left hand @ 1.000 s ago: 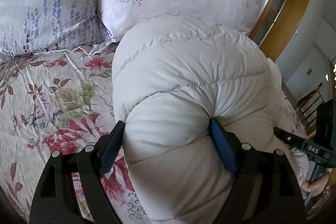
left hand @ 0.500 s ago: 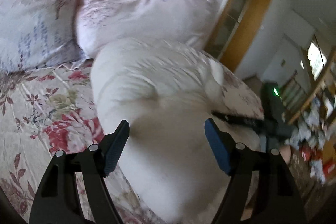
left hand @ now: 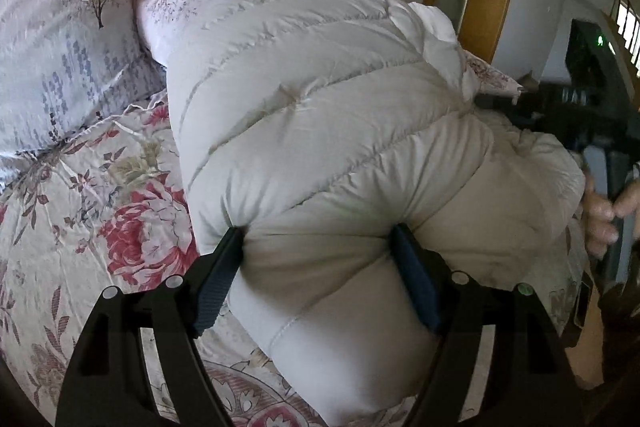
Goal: Fold large clothes
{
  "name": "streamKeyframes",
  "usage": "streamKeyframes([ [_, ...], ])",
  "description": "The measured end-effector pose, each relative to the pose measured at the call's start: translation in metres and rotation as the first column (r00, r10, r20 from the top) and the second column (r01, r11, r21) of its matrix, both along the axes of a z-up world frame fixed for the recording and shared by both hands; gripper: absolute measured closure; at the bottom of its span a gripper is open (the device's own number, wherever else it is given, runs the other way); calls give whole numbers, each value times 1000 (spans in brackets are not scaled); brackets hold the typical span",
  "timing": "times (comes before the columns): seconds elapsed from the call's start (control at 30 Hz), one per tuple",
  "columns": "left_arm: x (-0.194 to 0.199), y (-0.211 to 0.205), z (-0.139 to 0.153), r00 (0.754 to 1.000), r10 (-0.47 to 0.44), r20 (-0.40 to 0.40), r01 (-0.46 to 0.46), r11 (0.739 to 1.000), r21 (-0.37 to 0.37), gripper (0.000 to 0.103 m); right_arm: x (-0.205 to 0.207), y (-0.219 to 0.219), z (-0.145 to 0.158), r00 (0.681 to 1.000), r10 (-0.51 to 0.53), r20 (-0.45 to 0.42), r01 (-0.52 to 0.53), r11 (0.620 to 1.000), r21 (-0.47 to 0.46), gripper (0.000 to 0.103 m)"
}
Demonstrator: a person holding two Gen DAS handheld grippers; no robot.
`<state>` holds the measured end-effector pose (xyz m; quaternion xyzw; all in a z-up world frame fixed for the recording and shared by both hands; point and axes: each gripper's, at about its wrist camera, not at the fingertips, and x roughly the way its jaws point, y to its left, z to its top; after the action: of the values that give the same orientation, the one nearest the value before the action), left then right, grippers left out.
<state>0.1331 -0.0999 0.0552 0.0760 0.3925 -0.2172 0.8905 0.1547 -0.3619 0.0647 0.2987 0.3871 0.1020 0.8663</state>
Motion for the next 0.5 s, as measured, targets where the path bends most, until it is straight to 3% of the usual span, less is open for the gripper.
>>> streamKeyframes([
  [0.2,0,-2,-1,1000,3,0,-3,1000,-2,25,26,-2,27,998,-21,52,21,1000,-6,57],
  [0.23,1,-2,-1,1000,5,1,-5,1000,-4,25,32,3,27,999,-7,51,9,999,-32,66],
  [0.27,0,-2,-1,1000,6,3,-6,1000,-4,25,38,10,25,999,8,39,-5,997,-79,92],
  [0.33,-1,0,2,1000,4,8,-4,1000,-20,25,42,16,20,1000,-7,9,8,989,-150,98],
  [0.4,-3,4,8,1000,-2,14,3,999,-49,25,40,12,11,999,-39,-3,38,987,-154,99],
  [0.5,-3,16,22,1000,-2,18,4,988,-153,25,40,2,-8,995,-80,-59,71,988,-139,99],
])
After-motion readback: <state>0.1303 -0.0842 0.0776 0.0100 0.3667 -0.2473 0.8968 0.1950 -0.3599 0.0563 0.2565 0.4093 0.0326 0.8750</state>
